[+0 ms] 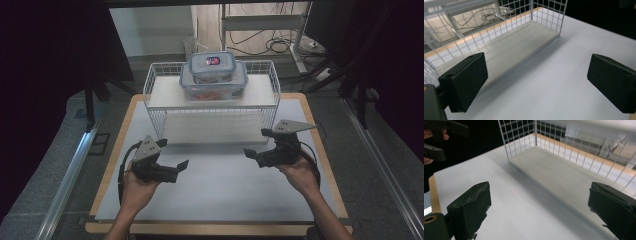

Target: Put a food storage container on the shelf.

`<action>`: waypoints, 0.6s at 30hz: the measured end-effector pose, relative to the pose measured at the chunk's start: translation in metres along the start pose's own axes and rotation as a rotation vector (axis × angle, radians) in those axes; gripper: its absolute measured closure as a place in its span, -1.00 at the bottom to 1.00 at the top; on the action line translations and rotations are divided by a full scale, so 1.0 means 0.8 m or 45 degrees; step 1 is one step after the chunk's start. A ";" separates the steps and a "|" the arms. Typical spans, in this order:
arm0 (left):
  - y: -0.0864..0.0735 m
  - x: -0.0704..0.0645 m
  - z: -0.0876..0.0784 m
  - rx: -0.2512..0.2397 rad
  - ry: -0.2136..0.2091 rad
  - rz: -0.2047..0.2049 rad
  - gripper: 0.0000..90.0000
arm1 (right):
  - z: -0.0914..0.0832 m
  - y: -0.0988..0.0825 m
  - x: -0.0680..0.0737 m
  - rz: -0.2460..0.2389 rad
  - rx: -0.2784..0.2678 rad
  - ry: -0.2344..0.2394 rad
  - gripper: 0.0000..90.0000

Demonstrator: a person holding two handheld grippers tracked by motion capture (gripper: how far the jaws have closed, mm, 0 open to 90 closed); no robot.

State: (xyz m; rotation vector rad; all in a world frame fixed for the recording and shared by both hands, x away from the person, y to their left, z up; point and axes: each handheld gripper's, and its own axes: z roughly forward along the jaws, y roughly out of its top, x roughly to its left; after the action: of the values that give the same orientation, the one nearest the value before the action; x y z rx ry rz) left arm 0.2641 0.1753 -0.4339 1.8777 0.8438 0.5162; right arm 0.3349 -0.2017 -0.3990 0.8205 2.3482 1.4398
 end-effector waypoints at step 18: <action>-0.106 -0.036 0.014 0.197 0.042 -0.012 -0.95 | 0.006 -0.124 0.021 -0.007 0.171 -0.029 -0.90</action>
State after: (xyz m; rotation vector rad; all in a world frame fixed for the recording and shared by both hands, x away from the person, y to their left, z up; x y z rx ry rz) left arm 0.2247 0.1711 -0.5152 2.0094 0.9369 0.4892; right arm 0.2912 -0.2229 -0.4876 0.8588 2.4495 1.2744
